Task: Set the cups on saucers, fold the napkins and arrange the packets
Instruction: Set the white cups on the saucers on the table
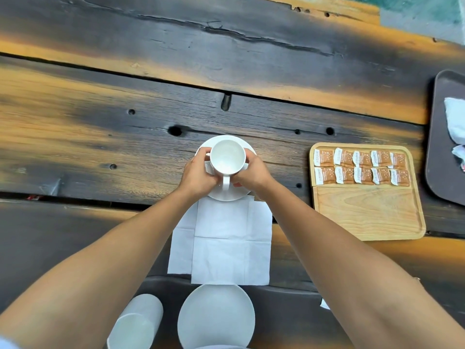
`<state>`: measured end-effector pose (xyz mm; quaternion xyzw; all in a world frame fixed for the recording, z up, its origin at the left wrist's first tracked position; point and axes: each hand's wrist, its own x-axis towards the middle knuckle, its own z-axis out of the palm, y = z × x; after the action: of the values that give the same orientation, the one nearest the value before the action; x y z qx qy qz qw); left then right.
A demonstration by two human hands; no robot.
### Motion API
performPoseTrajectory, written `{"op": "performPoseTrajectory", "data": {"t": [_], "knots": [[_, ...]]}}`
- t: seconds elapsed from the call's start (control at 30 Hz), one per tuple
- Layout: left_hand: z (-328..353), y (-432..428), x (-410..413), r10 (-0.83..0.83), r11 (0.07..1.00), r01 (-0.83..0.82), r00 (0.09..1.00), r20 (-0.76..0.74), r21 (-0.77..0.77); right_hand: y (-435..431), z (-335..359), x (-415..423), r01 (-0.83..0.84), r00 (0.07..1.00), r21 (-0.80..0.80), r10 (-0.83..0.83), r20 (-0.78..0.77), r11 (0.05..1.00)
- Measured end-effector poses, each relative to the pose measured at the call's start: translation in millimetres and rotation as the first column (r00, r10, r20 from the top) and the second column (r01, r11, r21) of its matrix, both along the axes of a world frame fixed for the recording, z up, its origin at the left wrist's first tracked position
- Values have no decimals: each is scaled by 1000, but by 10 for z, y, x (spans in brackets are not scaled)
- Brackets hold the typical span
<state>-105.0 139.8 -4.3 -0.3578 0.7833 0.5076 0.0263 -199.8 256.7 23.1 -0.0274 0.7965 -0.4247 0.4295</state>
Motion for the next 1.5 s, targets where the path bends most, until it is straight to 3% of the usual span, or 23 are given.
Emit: {"op": "performPoseTrajectory", "data": {"t": [0.77,1.03,1.3,1.5], "knots": [[-14,41,-20,-45,999,46,998,34,-8,78,-20,62,18,1000,6,-18,-11,1000],[118,15,97,-61,997,67,984,167,-28,144,141,94,-48,997,119,54,-51,992],[617,62,606,-113,985,122,990,79,-124,376,657,486,16,978,169,20,-209,986],[826,248,1231,-185,981,188,981,61,-50,553,788,1031,45,945,219,30,-327,975]]}}
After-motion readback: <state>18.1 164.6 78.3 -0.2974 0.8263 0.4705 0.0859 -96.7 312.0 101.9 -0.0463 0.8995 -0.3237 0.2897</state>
